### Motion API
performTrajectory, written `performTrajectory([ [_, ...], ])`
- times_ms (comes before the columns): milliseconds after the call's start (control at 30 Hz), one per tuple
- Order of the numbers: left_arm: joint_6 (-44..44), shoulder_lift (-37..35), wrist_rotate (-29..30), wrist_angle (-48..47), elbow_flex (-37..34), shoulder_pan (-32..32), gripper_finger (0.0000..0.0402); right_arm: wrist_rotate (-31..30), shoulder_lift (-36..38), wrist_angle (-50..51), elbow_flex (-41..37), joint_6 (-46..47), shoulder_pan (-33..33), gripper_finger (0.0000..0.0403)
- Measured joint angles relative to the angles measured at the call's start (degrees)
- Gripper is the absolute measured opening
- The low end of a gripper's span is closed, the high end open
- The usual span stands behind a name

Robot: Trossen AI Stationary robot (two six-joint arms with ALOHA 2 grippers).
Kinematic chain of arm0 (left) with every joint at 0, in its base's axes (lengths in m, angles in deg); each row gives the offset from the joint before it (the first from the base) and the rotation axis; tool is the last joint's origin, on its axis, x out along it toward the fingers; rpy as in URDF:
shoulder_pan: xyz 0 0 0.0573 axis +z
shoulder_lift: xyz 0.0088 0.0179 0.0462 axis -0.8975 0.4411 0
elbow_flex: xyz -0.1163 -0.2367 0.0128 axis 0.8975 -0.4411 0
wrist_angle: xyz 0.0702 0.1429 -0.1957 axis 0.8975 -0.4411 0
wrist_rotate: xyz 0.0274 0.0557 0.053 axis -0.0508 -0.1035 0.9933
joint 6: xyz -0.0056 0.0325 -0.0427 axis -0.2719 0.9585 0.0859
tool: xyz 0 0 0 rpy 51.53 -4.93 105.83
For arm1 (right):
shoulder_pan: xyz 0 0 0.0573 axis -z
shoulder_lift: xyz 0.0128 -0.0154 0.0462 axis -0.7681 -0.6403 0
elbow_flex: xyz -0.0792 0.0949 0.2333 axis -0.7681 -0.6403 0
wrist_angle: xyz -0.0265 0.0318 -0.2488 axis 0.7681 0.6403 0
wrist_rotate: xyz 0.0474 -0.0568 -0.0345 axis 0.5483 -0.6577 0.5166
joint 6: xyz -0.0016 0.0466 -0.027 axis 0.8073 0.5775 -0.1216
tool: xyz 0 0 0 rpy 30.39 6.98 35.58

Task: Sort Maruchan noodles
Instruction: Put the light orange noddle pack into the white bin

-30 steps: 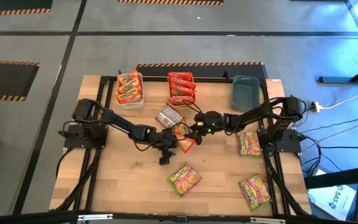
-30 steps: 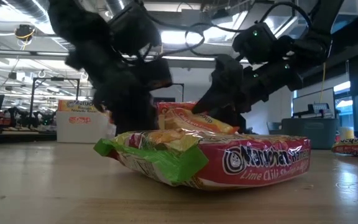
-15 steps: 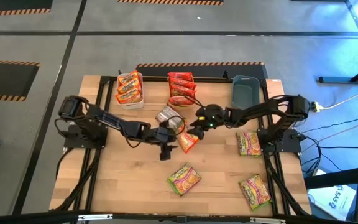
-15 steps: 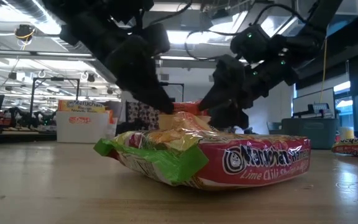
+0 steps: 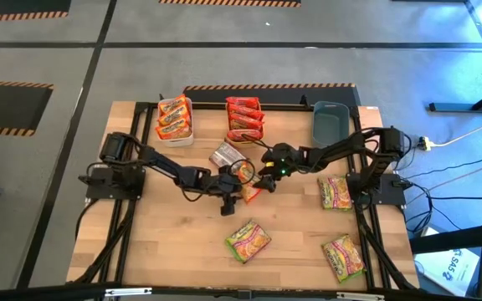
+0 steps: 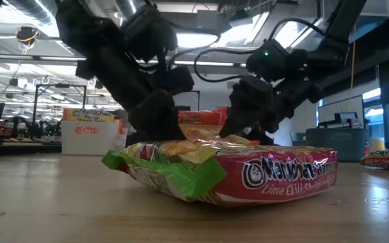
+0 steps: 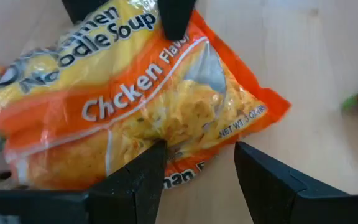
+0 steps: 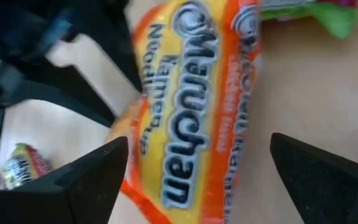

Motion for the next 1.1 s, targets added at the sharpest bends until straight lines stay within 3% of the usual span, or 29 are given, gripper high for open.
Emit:
performTrajectory([
  [167, -0.41, 1.7, -0.14, 0.89, 0.11, 0.16, 0.0187, 1.32, 0.0, -4.35, 0.0, 0.16, -0.07, 0.038],
  [333, -0.48, 1.74, -0.39, 2.19, 0.0, 0.16, 0.0187, -1.63, -0.08, -5.56, 0.04, 1.68, -0.07, 0.0381],
  [600, -0.31, 1.78, -0.65, 3.06, -0.02, 0.16, 0.0187, -0.04, -4.62, -12.3, 0.32, 5.32, -1.99, 0.0374],
  [733, -0.27, 1.78, -0.77, 3.09, -0.02, 0.14, 0.0187, -0.57, -4.79, -12.27, 0.88, 5.13, -2.44, 0.0327],
  [1100, 0.27, 0.49, -0.62, 1.1, -0.09, -1.27, 0.0187, -0.64, -4.56, -12.27, 0.9, 2.16, -2.3, 0.0141],
])
